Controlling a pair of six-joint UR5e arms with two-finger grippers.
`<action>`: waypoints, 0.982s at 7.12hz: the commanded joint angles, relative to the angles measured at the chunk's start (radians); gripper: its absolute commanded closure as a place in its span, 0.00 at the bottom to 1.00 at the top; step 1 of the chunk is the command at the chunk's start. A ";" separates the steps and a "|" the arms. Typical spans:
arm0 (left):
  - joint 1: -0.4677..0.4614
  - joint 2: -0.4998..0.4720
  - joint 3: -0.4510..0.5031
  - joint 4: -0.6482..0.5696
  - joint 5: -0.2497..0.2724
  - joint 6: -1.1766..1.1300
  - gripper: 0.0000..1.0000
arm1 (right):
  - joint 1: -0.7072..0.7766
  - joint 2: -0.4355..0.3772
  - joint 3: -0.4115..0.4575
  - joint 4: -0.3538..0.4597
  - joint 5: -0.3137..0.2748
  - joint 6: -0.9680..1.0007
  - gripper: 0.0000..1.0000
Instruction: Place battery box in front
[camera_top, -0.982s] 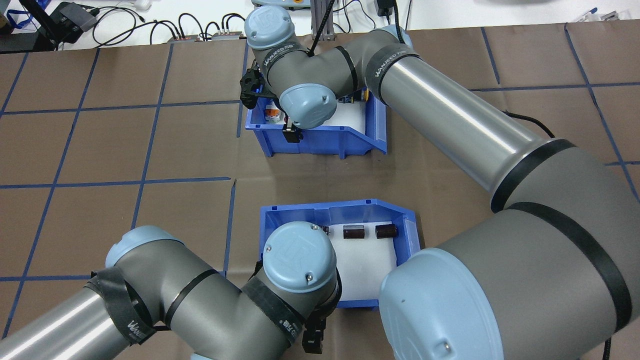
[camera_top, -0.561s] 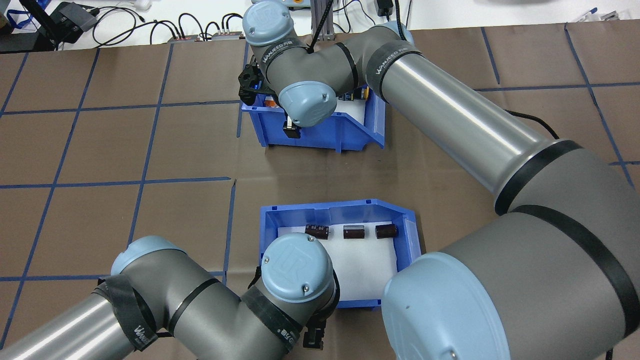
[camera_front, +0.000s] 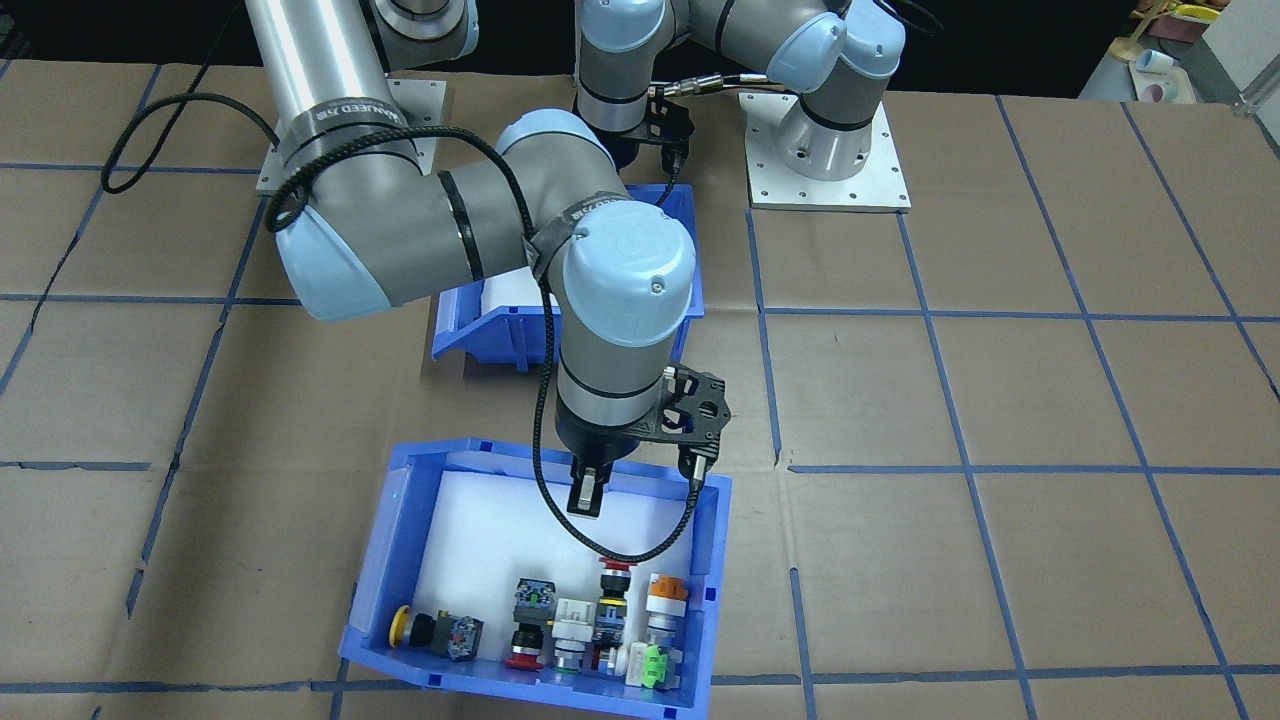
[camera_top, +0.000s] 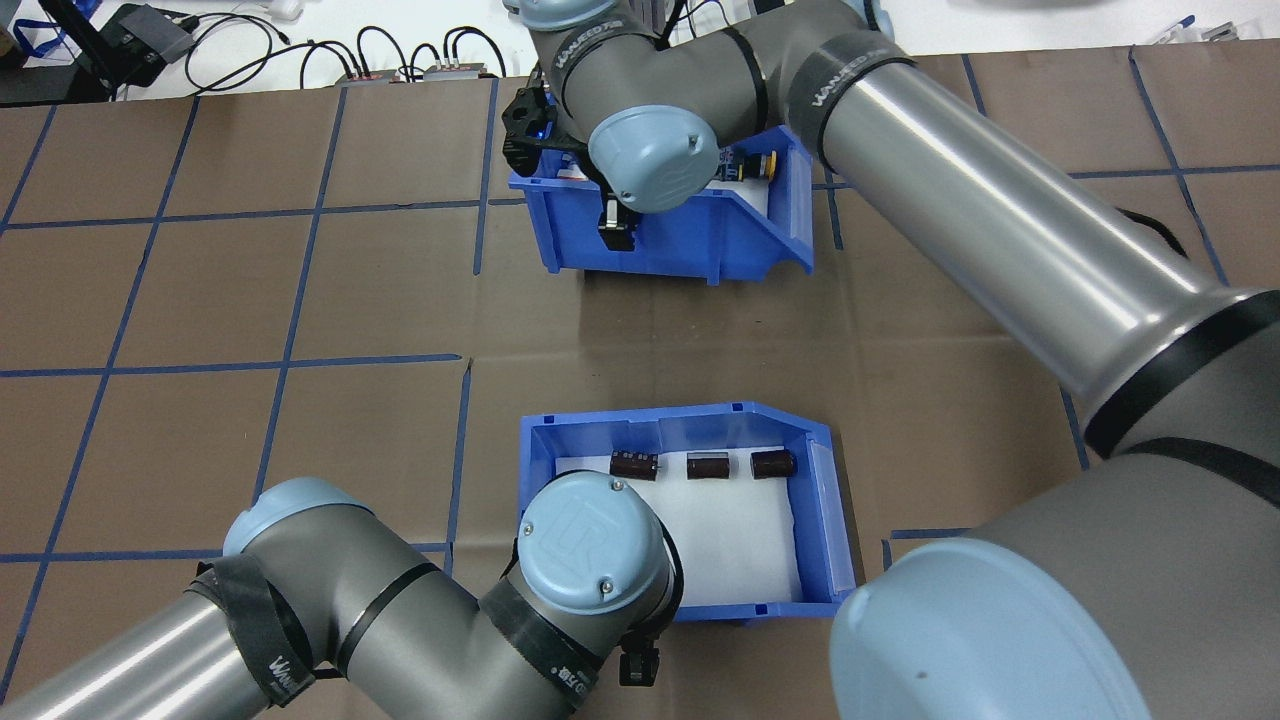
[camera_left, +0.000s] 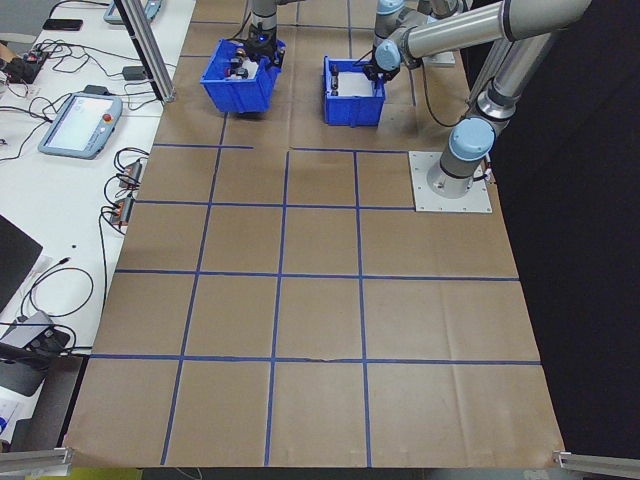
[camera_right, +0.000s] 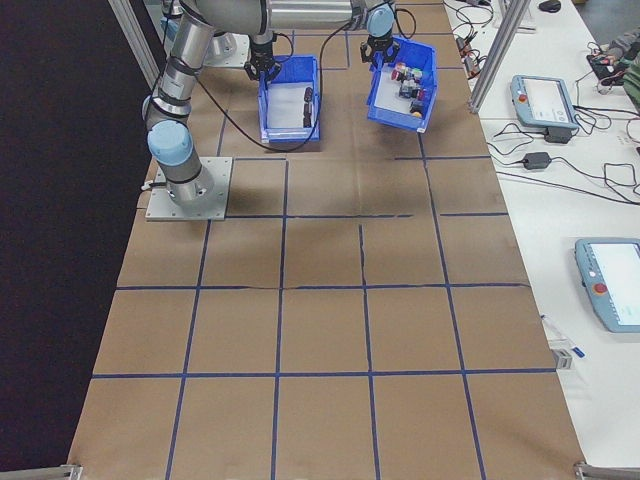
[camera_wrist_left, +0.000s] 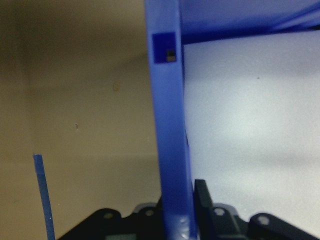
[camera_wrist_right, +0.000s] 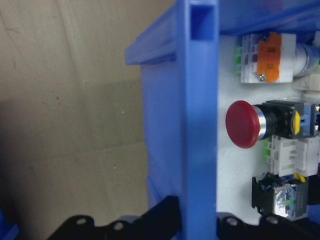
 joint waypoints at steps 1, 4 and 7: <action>0.010 0.024 0.007 0.000 -0.003 0.036 1.00 | -0.102 -0.099 0.094 0.021 -0.004 -0.154 0.95; 0.075 0.133 0.008 -0.037 -0.008 0.169 1.00 | -0.348 -0.304 0.322 -0.030 0.019 -0.453 0.95; 0.285 0.190 0.017 -0.120 0.000 0.356 1.00 | -0.479 -0.447 0.513 -0.126 0.020 -0.709 0.95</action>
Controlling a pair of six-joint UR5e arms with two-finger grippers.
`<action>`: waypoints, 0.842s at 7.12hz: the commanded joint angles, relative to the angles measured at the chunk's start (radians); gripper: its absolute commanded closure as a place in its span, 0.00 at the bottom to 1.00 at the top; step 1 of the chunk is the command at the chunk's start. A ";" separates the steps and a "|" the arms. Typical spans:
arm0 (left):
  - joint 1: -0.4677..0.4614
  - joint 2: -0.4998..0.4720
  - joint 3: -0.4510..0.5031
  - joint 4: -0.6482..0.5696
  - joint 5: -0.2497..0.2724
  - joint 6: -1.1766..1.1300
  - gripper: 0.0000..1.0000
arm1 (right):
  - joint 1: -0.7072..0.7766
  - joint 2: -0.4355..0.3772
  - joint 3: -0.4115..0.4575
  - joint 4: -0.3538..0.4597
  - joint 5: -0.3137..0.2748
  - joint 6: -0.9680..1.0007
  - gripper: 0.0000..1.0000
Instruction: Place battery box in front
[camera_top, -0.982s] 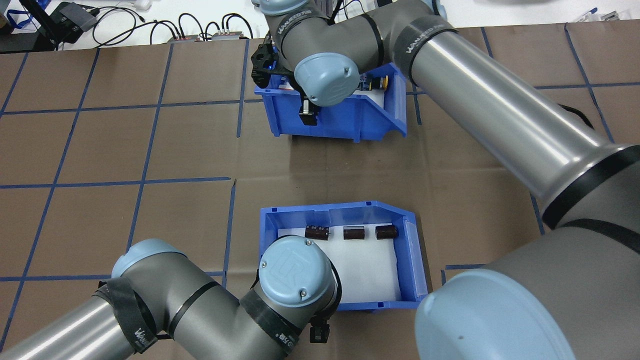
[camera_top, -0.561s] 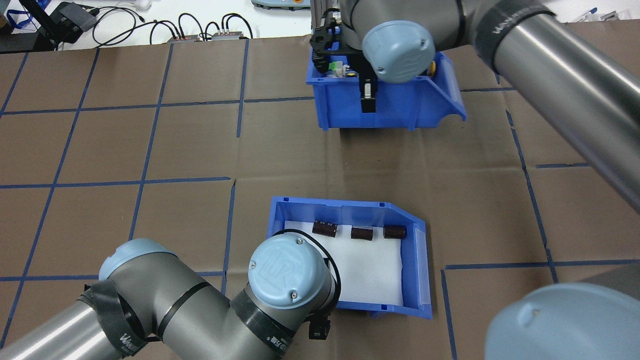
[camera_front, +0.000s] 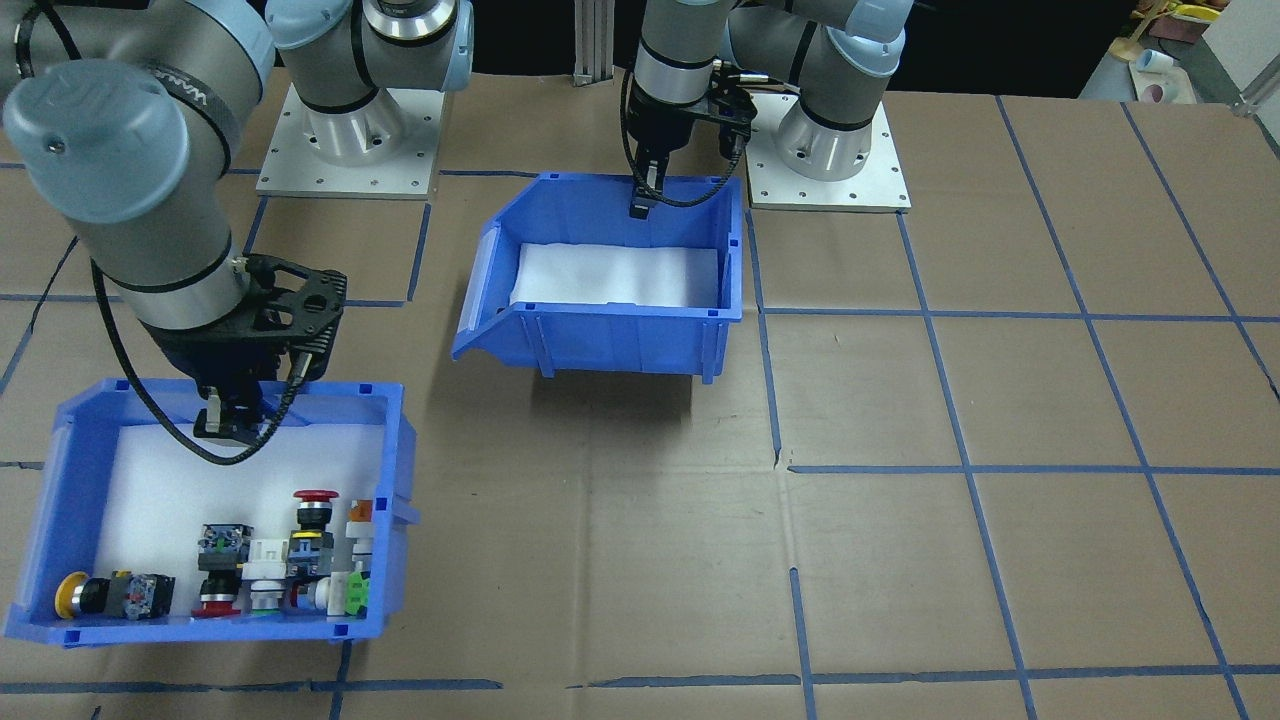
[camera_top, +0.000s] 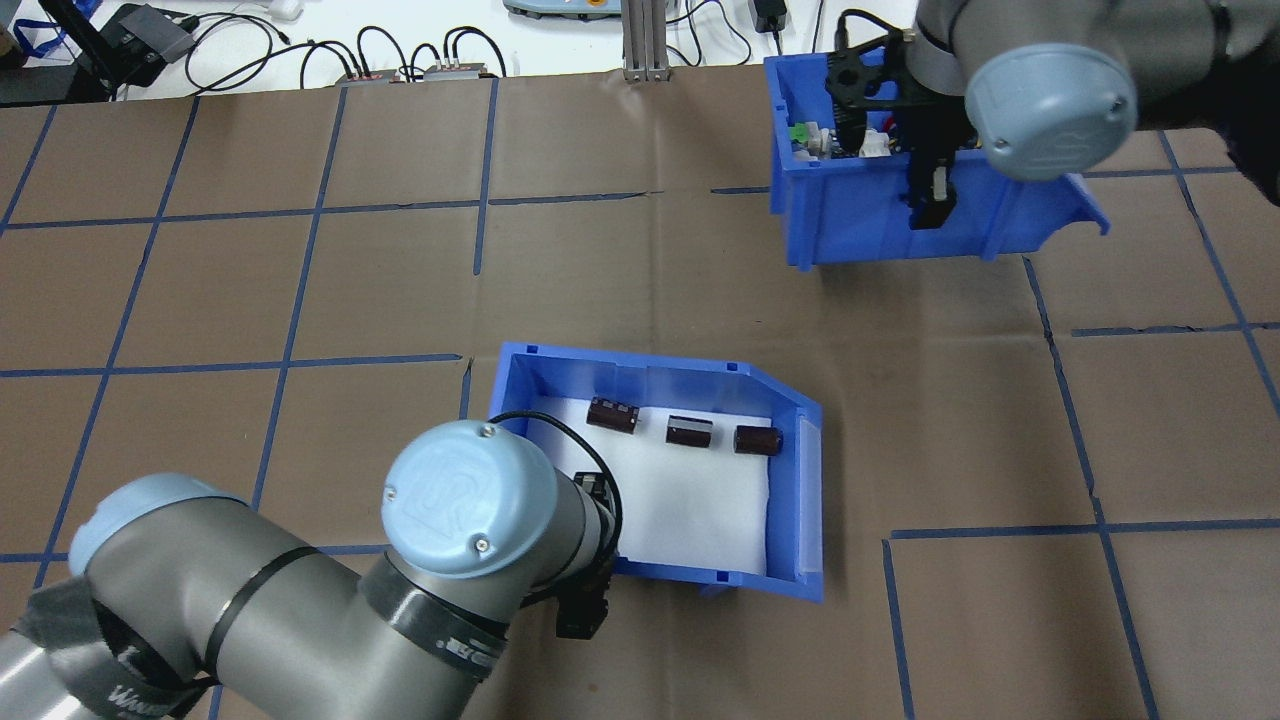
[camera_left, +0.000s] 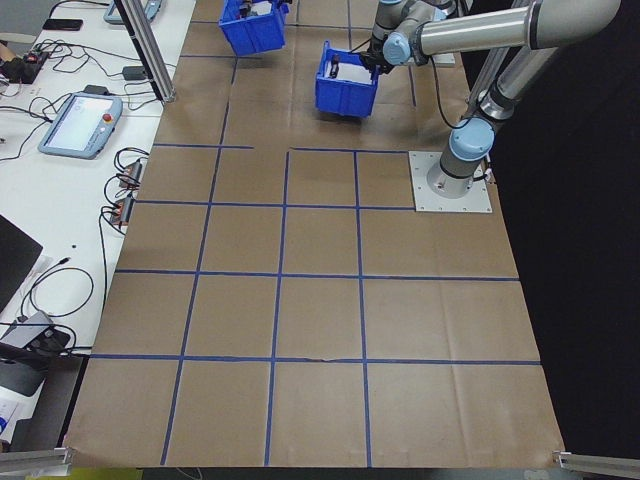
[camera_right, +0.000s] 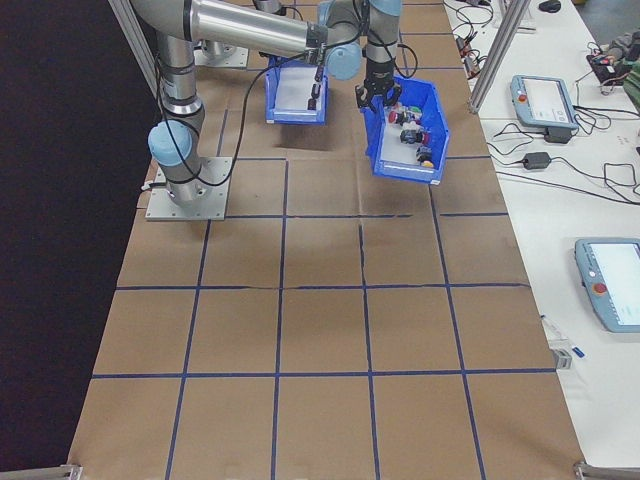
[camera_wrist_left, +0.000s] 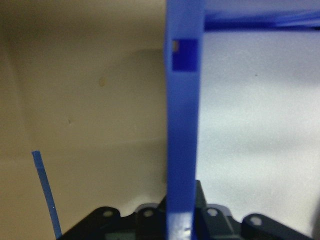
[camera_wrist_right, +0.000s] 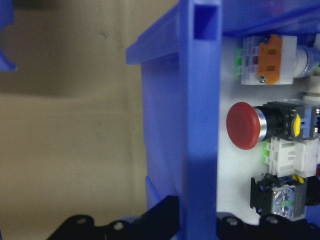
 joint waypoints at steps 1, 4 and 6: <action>0.164 -0.020 0.032 -0.017 0.005 0.147 1.00 | -0.100 -0.117 0.171 -0.106 0.021 -0.171 0.95; 0.196 -0.256 0.246 0.018 -0.003 0.144 1.00 | -0.251 -0.268 0.375 -0.163 0.094 -0.227 0.95; 0.194 -0.440 0.475 0.007 -0.001 0.133 1.00 | -0.265 -0.331 0.443 -0.166 0.092 -0.200 0.95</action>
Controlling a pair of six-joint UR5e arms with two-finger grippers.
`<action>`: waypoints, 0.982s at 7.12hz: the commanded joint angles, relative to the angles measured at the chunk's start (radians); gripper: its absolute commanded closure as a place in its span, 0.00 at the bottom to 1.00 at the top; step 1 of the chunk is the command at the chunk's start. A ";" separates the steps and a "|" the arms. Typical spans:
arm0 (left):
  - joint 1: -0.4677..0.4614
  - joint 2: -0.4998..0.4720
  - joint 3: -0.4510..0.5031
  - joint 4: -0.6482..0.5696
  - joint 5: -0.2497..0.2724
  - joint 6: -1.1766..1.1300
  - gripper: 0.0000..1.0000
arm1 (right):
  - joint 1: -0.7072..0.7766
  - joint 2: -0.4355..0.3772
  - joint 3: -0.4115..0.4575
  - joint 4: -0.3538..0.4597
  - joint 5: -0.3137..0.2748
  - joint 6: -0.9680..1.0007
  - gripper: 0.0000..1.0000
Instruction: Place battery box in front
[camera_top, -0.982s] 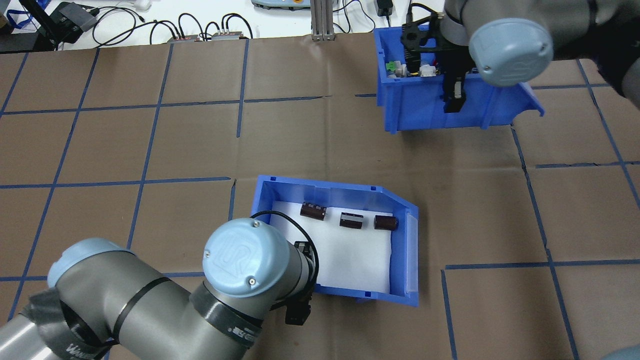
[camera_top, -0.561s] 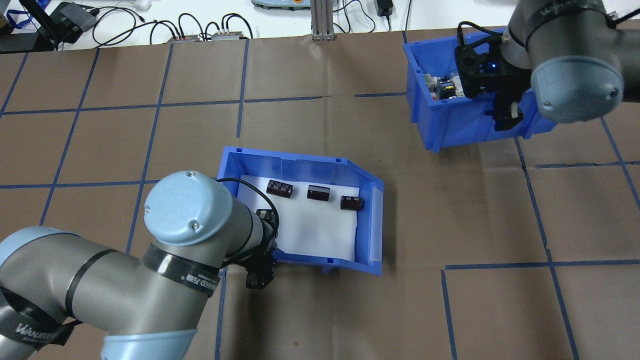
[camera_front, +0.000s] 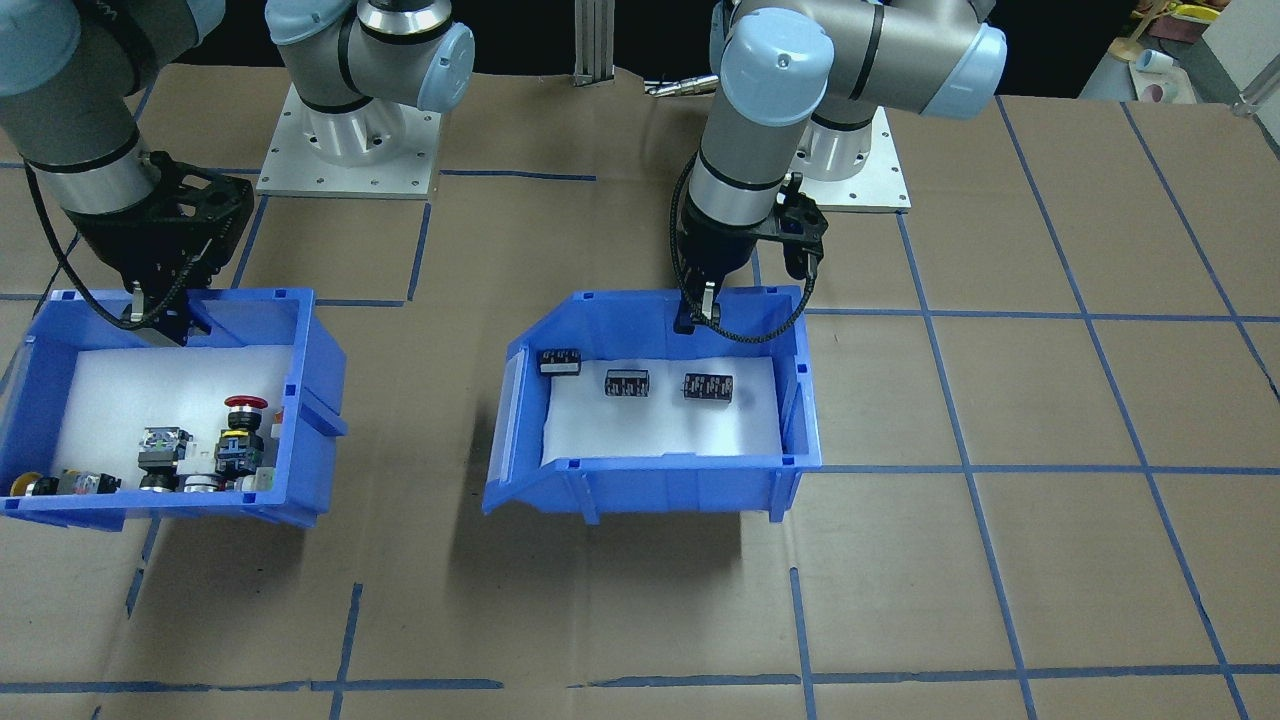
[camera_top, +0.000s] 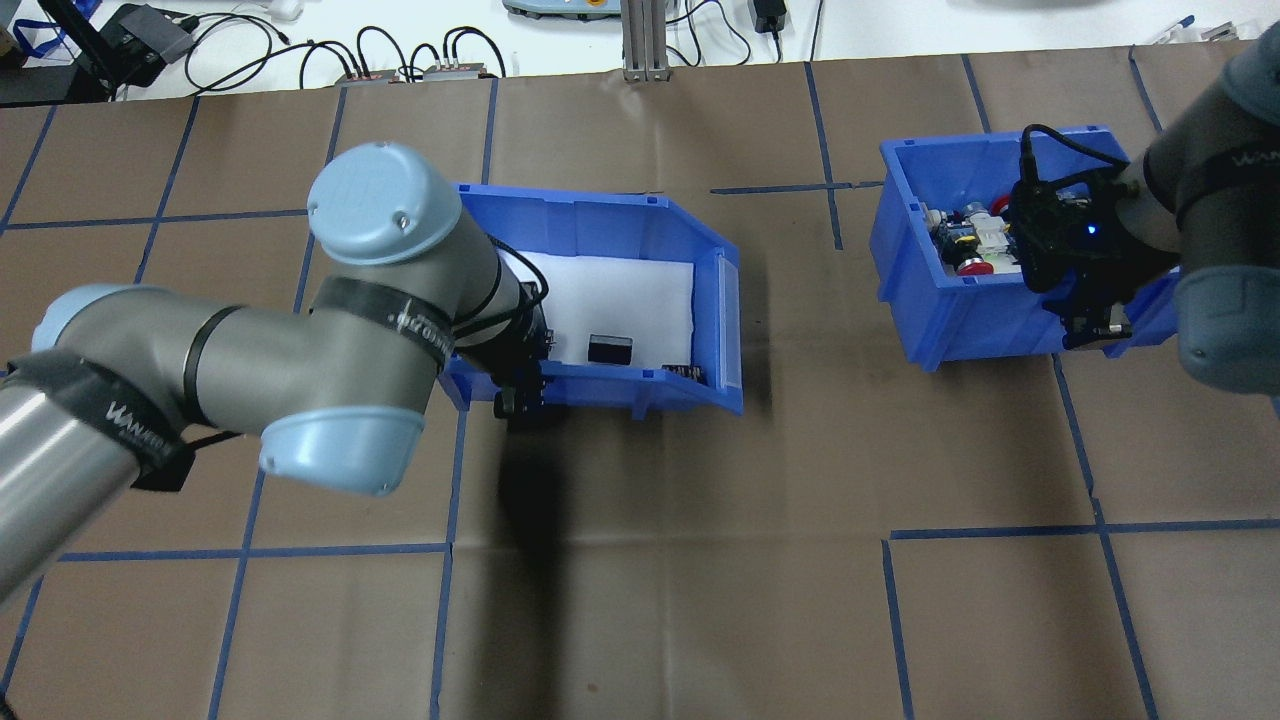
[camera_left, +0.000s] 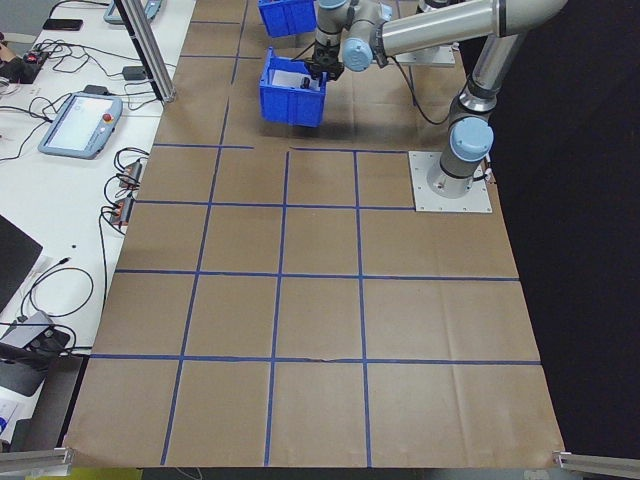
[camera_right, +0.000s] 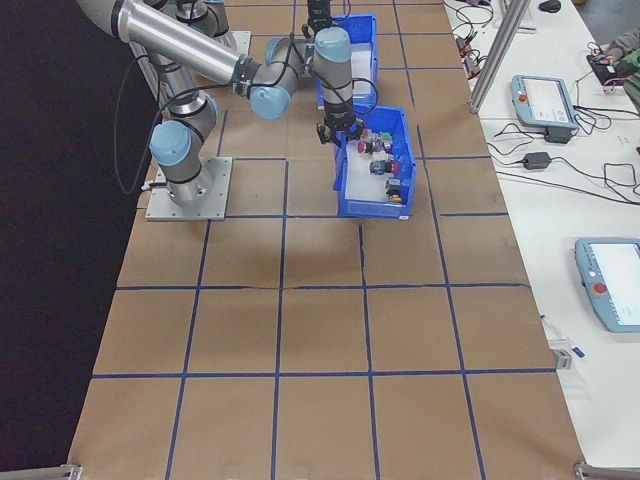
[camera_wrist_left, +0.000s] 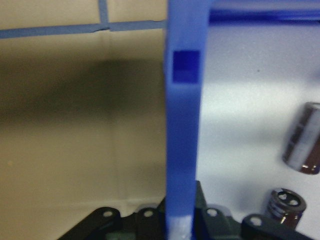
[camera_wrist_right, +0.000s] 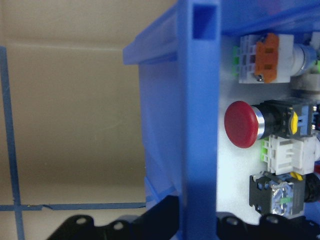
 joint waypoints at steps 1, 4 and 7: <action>-0.006 -0.191 0.216 -0.003 0.000 -0.011 1.00 | -0.012 -0.063 0.061 -0.004 0.000 0.014 0.95; -0.009 -0.312 0.326 0.012 -0.057 -0.106 1.00 | -0.013 -0.065 0.066 0.001 0.001 -0.025 0.95; -0.025 -0.382 0.388 0.012 -0.106 -0.114 0.97 | -0.015 -0.063 0.066 -0.004 0.001 -0.088 0.95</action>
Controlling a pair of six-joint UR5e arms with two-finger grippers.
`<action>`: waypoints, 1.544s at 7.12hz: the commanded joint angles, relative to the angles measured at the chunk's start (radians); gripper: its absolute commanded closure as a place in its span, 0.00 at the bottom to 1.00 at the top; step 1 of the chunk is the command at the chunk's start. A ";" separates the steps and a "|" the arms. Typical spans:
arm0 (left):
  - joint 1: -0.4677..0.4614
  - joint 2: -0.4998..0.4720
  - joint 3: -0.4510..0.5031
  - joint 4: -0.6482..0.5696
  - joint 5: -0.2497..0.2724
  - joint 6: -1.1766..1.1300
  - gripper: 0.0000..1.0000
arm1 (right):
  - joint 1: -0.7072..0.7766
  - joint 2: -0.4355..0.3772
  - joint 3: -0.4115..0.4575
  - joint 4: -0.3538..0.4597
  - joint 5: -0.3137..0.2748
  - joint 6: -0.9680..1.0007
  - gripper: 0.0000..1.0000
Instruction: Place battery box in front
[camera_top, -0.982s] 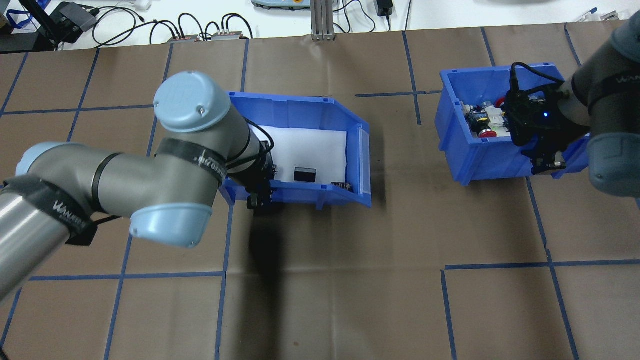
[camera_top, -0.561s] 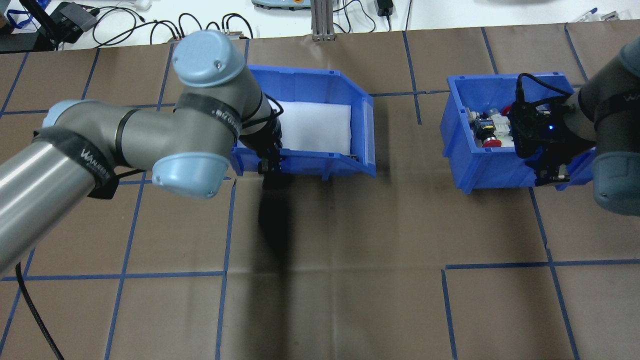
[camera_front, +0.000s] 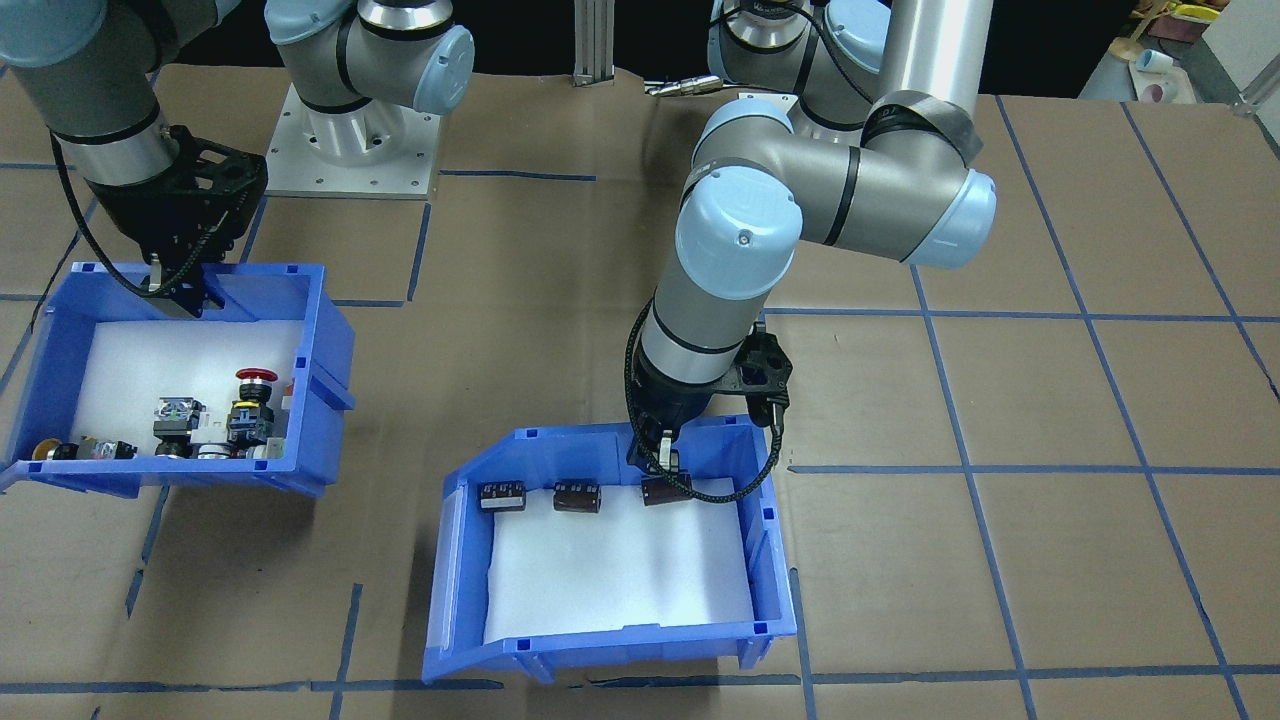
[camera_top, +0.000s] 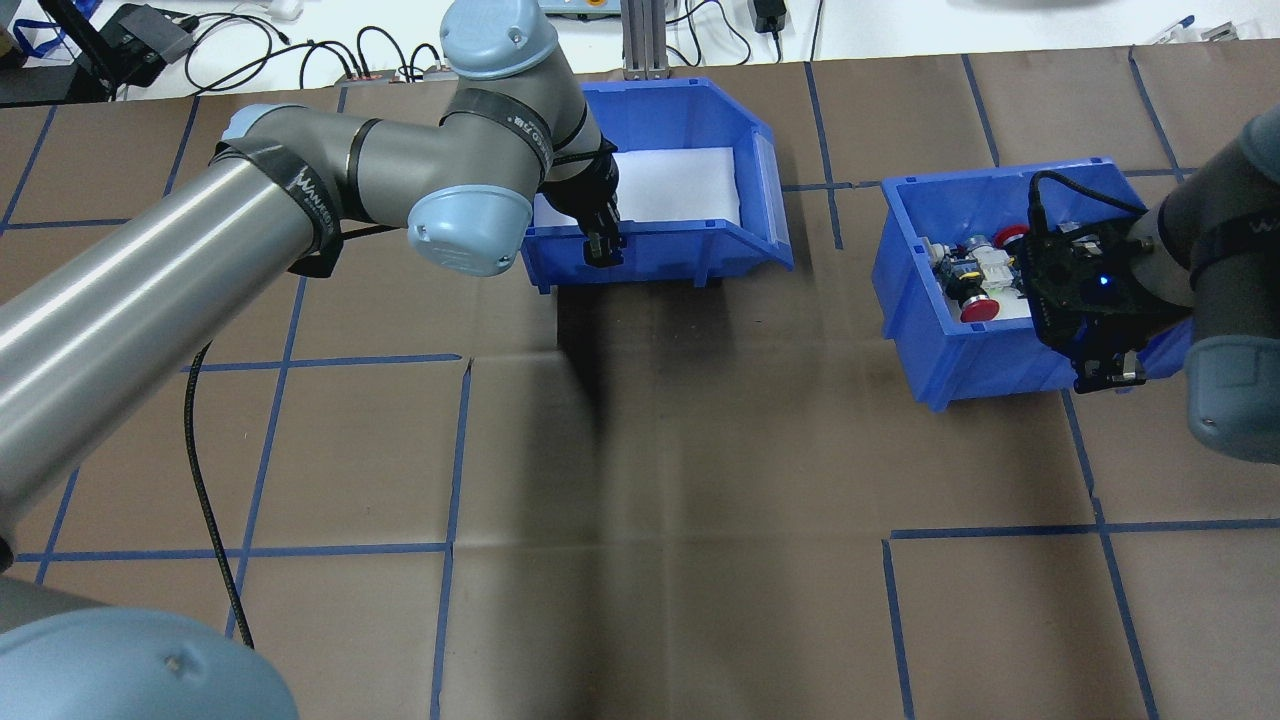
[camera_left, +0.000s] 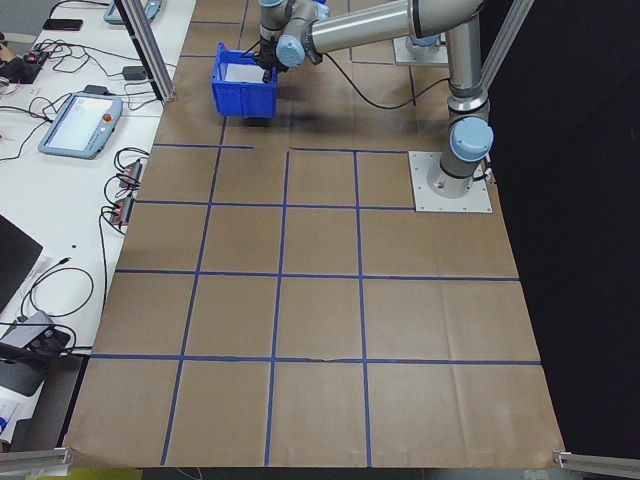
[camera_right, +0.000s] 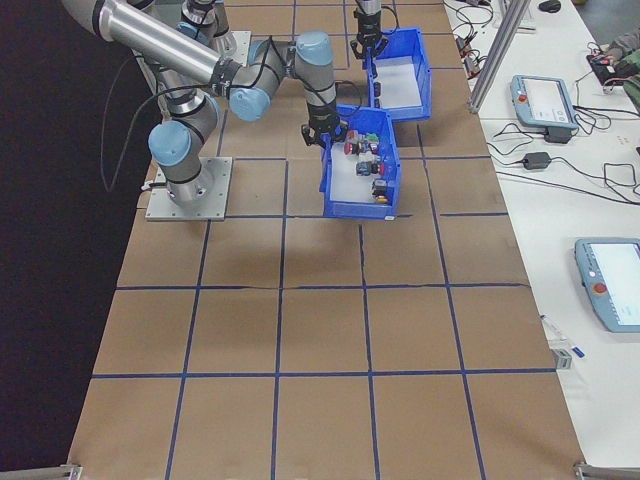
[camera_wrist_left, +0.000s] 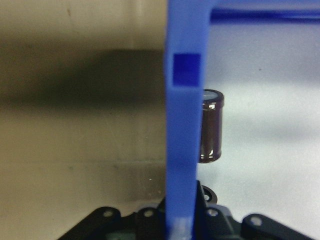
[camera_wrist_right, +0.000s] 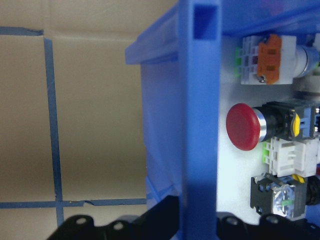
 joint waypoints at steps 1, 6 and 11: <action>-0.007 -0.032 0.018 0.002 -0.019 0.011 0.96 | -0.002 0.002 0.000 -0.004 0.002 -0.013 0.95; -0.005 -0.074 0.034 0.120 0.062 0.111 0.22 | -0.030 0.003 0.017 -0.003 0.000 -0.007 0.94; -0.002 0.012 0.191 -0.209 0.073 0.168 0.20 | -0.025 -0.151 0.155 0.002 -0.001 0.004 0.94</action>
